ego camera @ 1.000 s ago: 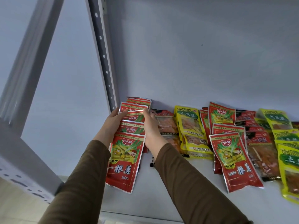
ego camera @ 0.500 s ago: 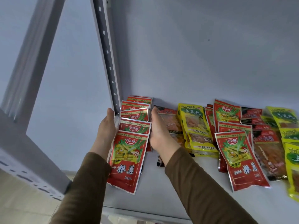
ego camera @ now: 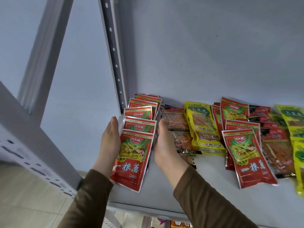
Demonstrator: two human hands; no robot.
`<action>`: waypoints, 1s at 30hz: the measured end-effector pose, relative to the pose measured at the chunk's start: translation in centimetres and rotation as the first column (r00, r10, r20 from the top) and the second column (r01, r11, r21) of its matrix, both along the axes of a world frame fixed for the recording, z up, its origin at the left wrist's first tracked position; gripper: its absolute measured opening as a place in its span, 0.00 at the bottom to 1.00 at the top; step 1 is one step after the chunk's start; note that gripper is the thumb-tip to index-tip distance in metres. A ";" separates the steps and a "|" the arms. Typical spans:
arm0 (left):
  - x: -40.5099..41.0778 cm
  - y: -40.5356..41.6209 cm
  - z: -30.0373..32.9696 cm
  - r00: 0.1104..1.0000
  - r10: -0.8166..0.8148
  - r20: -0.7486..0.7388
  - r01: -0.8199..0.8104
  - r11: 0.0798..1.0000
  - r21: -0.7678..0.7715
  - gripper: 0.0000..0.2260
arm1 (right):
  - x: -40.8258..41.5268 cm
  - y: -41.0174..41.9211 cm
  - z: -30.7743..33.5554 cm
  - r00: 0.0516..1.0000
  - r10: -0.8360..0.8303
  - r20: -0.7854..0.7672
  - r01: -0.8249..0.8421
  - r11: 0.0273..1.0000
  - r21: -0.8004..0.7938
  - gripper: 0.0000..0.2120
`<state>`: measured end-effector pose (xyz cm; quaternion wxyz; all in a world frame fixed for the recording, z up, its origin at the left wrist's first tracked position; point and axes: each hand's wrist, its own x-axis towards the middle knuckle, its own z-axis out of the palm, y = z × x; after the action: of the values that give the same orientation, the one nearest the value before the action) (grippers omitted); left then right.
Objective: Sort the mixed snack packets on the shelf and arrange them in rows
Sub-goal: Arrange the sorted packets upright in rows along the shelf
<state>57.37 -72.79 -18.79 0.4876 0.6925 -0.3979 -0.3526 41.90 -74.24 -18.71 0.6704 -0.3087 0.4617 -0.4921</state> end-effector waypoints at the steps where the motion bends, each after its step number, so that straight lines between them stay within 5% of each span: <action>1: 0.1 0.4 -0.2 1.000 -0.017 0.017 0.016 1.000 0.020 0.31 | -0.1 0.7 -0.4 1.000 0.005 -0.005 -0.005 1.000 -0.010 0.27; 10: -0.6 2.5 -0.1 0.982 -0.104 -0.159 0.124 0.984 0.126 0.29 | 2.6 3.2 -0.4 0.999 0.011 -0.043 -0.013 0.998 -0.062 0.27; 16: -0.3 -0.2 1.3 0.995 -0.096 -0.014 0.096 0.995 0.001 0.17 | 1.4 -0.1 1.0 0.996 -0.049 -0.076 0.044 0.997 -0.058 0.27; 23: -0.1 -5.9 3.1 0.978 -0.121 -0.169 0.141 0.984 0.111 0.34 | 1.3 -5.4 2.7 0.998 -0.051 -0.047 0.053 0.997 0.051 0.30; 30: -0.4 -6.6 2.7 0.956 -0.193 -0.221 0.226 0.965 0.132 0.31 | 1.3 -7.5 2.7 0.996 -0.007 -0.084 0.018 0.992 0.125 0.33</action>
<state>57.01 -79.41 -16.12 0.4304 0.6419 -0.3878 -0.5024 43.22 -81.74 -15.99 0.6656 -0.2834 0.5210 -0.4531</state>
